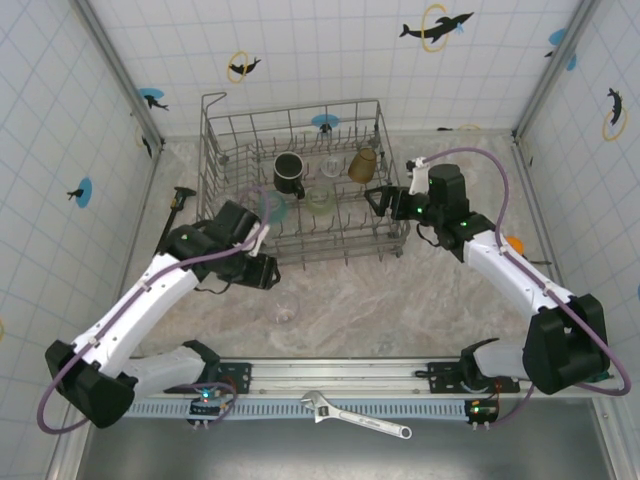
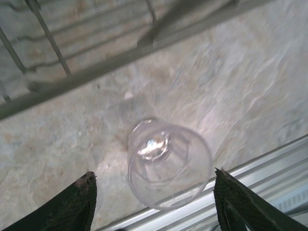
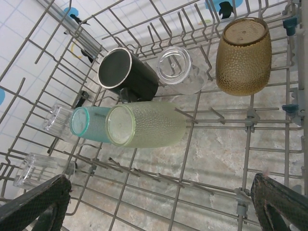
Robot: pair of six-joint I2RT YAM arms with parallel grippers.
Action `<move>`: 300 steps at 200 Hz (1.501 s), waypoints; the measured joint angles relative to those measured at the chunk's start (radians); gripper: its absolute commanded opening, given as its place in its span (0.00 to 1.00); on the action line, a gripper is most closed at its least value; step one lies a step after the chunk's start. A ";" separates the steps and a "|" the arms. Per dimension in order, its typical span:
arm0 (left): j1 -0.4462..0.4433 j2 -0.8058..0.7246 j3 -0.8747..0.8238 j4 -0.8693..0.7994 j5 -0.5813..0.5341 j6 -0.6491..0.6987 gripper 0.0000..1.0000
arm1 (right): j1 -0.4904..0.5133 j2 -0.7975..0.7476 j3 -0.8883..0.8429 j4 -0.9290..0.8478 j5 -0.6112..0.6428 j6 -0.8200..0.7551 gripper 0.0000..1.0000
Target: Load the cups into the dish rack
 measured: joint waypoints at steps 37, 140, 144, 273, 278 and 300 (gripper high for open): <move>-0.033 0.003 -0.077 0.018 -0.035 -0.024 0.59 | -0.008 0.000 -0.014 0.000 -0.002 0.000 1.00; -0.040 -0.008 -0.266 0.184 -0.050 -0.072 0.42 | -0.026 0.000 -0.031 0.000 -0.015 0.000 1.00; -0.042 -0.008 -0.268 0.192 -0.049 -0.075 0.41 | -0.026 0.000 -0.032 0.000 -0.015 0.000 1.00; -0.077 0.045 -0.285 0.325 -0.087 -0.094 0.19 | -0.035 0.000 -0.033 0.000 -0.022 0.001 1.00; -0.077 0.045 -0.285 0.327 -0.089 -0.094 0.18 | -0.037 -0.001 -0.033 0.001 -0.022 0.001 1.00; -0.081 0.049 -0.285 0.331 -0.093 -0.094 0.17 | -0.042 -0.003 -0.037 0.003 -0.024 0.001 1.00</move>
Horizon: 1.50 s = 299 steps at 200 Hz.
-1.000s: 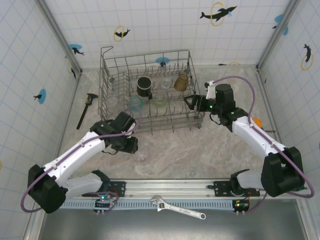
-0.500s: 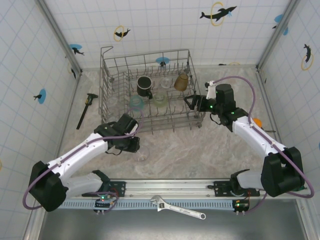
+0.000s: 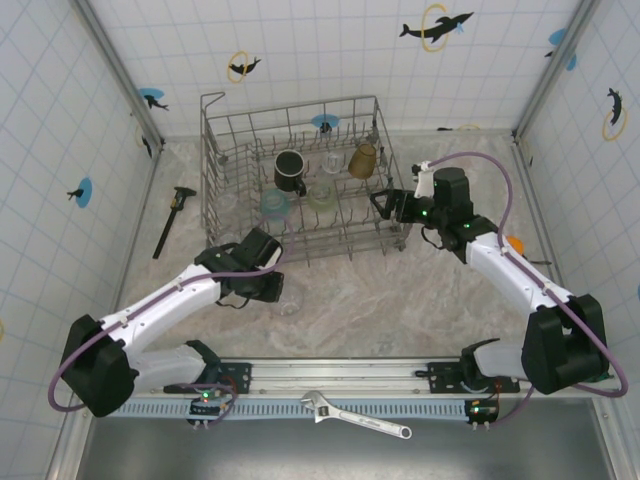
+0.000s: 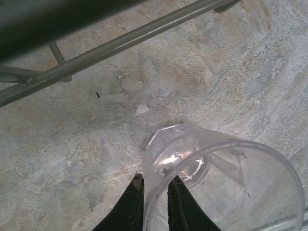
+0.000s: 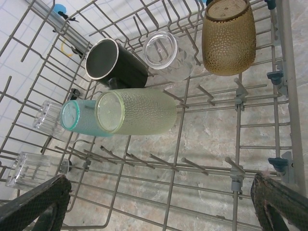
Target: Load the cups into the dish rack
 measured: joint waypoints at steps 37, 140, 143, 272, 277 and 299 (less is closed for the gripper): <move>-0.010 0.006 0.000 0.010 -0.013 -0.008 0.13 | -0.009 -0.002 -0.006 0.000 -0.010 0.001 1.00; -0.021 0.020 0.069 -0.095 0.067 -0.010 0.00 | -0.024 -0.043 -0.013 0.003 -0.021 0.008 1.00; -0.021 0.020 0.073 -0.101 0.069 -0.010 0.00 | -0.024 -0.043 -0.013 0.003 -0.021 0.008 1.00; -0.021 0.036 0.472 -0.253 0.027 -0.011 0.00 | -0.031 -0.057 -0.013 0.004 -0.021 0.011 1.00; -0.021 0.038 0.484 -0.255 0.027 -0.011 0.00 | -0.032 -0.057 -0.013 0.004 -0.021 0.011 1.00; -0.021 0.051 0.539 -0.269 0.028 -0.011 0.00 | -0.035 -0.057 -0.013 0.004 -0.021 0.011 1.00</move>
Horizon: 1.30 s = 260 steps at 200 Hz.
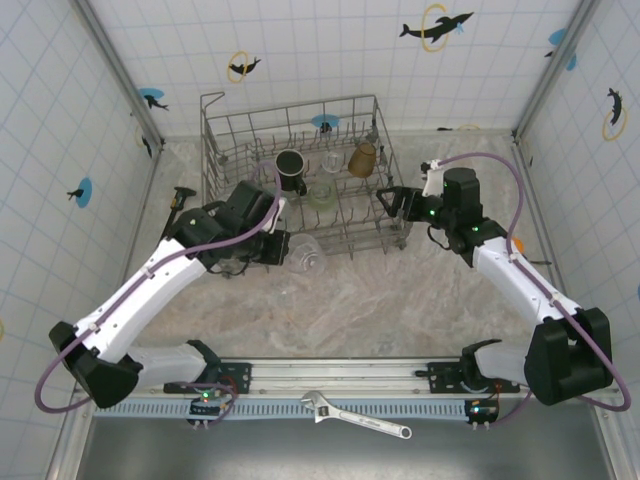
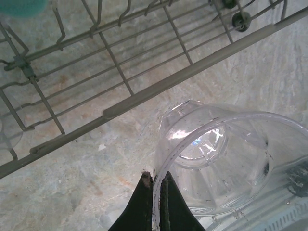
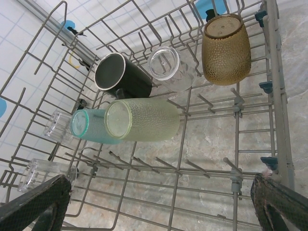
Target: Load the cups into the dish rack
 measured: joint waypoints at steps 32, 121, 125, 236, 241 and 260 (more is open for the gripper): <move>0.000 0.032 0.095 -0.010 0.009 0.001 0.00 | -0.002 0.000 0.000 0.000 -0.018 0.000 1.00; 0.049 0.134 0.320 0.011 0.018 0.051 0.00 | -0.008 0.008 0.008 -0.008 -0.046 0.000 1.00; 0.057 0.138 0.324 0.016 0.020 0.054 0.00 | -0.008 0.011 0.013 -0.008 -0.047 -0.001 1.00; 0.437 0.348 0.333 0.290 0.358 0.106 0.00 | -0.027 0.110 0.101 0.042 -0.129 0.033 1.00; 0.449 0.360 0.332 0.308 0.381 0.105 0.00 | -0.026 0.117 0.103 0.050 -0.135 0.039 1.00; 0.490 0.399 0.322 0.390 0.473 0.085 0.00 | -0.024 0.139 0.107 0.104 -0.161 0.065 1.00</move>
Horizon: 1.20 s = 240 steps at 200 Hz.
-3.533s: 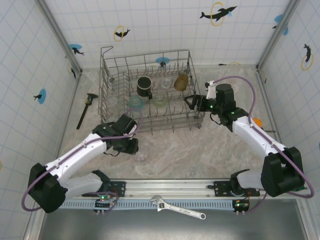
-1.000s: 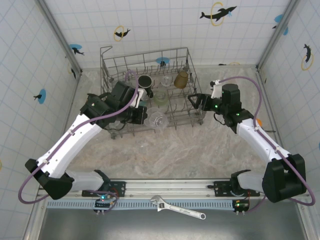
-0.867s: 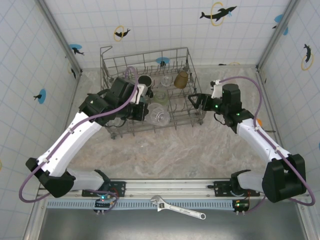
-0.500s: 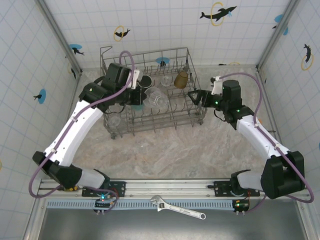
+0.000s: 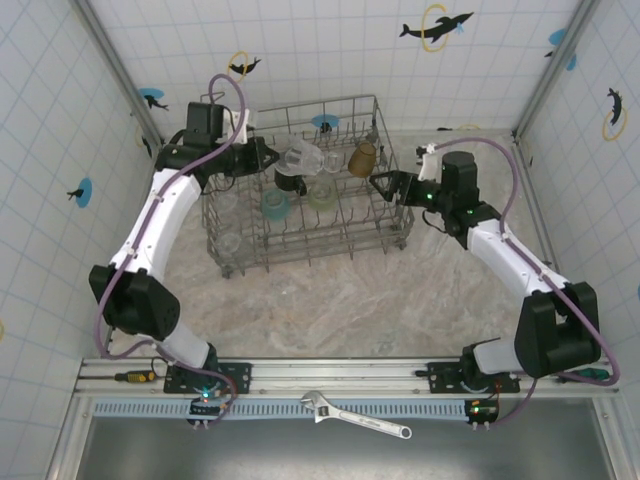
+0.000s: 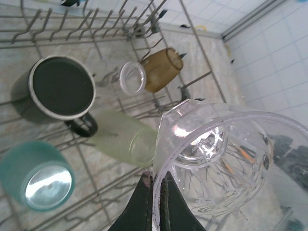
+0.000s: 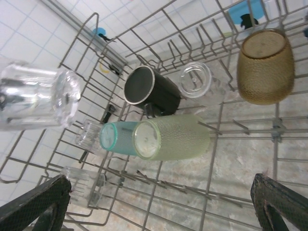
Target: Load the cups into the dish rack
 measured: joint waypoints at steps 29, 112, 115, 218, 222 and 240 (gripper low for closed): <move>0.045 0.026 -0.067 0.162 0.153 -0.064 0.00 | 0.019 0.040 0.000 0.141 -0.056 0.070 1.00; 0.061 0.089 -0.158 0.518 0.415 -0.243 0.00 | 0.088 0.290 0.085 0.641 -0.190 0.386 1.00; 0.062 0.090 -0.160 0.526 0.419 -0.248 0.00 | 0.090 0.301 0.092 0.662 -0.193 0.406 1.00; 0.067 0.142 -0.206 0.761 0.531 -0.408 0.00 | 0.114 0.529 0.278 1.050 -0.225 0.747 1.00; 0.067 0.142 -0.210 0.769 0.533 -0.415 0.00 | 0.116 0.531 0.281 1.054 -0.225 0.752 1.00; 0.067 0.143 -0.217 0.805 0.541 -0.438 0.00 | 0.122 0.543 0.286 1.061 -0.227 0.768 1.00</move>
